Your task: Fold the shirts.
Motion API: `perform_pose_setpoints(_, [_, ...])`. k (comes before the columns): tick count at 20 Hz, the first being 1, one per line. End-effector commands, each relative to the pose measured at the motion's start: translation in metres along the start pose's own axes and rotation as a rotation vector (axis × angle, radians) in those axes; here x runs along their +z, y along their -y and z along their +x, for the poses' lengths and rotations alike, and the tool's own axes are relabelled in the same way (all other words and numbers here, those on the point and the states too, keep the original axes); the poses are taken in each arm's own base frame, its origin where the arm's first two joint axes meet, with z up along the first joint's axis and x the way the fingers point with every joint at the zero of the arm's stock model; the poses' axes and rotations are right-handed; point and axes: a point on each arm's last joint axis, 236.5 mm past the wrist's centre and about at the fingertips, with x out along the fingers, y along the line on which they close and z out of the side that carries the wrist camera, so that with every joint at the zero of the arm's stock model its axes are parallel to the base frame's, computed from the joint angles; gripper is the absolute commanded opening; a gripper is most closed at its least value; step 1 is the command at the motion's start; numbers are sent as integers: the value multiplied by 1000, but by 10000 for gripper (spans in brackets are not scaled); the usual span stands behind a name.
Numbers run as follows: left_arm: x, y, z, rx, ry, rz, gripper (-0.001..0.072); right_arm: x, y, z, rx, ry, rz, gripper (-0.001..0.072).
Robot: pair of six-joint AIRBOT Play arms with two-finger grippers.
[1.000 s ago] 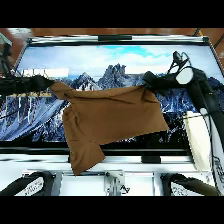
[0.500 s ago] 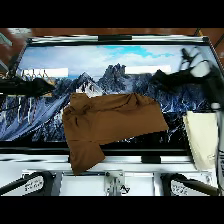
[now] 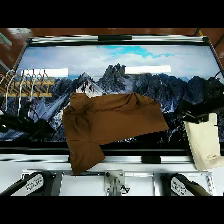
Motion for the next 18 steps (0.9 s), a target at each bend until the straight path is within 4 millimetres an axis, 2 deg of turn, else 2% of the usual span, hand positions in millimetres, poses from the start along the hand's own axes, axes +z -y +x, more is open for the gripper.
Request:
perform_pose_setpoints(1, [-58, -14, 49, -44, -154, -1, 445, -23, 0, 30, 65, -52, 41, 562])
perform_pose_setpoints(4, [-70, -26, 70, 0, -170, 21, 446, -18, 0, 36, 72, -26, 49, 562])
perform_pose_setpoints(9, [-78, -5, 95, -14, -198, 110, 446, -7, 1, 36, 69, 17, 52, 562])
perform_pose_setpoints(12, [-70, -1, 108, 29, -166, 126, 448, -9, 1, 36, 69, 13, 52, 562])
perform_pose_setpoints(14, [-60, 10, 115, 2, -123, 124, 448, -9, 1, 36, 68, 10, 52, 564])
perform_pose_setpoints(16, [-52, 21, 121, -33, -94, 100, 449, -8, 1, 36, 68, 16, 55, 661])
perform_pose_setpoints(17, [-52, 24, 126, -46, -101, 92, 446, -8, 2, 36, 67, 17, 58, 661])
perform_pose_setpoints(18, [-54, 25, 129, -47, -116, 88, 390, -7, 2, 36, 64, 19, 58, 661])
